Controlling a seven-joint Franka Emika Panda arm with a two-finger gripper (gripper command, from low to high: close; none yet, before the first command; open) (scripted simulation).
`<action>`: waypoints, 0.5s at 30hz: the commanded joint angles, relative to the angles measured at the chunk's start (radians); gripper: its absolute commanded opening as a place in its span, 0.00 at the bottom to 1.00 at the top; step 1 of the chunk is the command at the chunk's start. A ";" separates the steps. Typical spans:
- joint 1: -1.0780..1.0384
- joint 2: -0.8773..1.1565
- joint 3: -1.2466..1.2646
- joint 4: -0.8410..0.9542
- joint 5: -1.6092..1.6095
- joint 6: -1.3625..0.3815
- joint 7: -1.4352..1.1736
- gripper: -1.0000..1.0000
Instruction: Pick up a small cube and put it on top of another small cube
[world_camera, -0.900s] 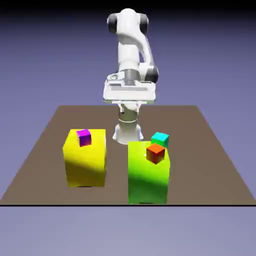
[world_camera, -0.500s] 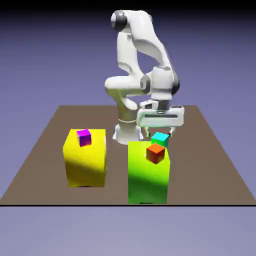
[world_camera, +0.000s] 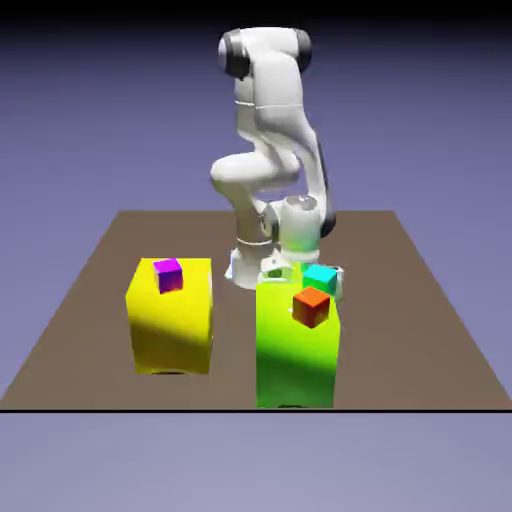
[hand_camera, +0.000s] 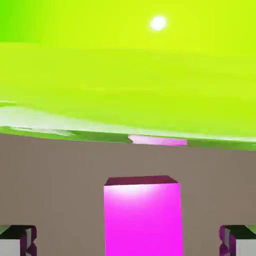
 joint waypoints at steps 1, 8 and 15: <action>-0.007 0.035 0.027 0.009 0.043 0.026 -0.033 0.50; -0.122 0.278 0.218 0.074 0.348 0.208 -0.262 0.50; -0.096 0.222 0.174 0.059 0.277 0.165 -0.208 0.00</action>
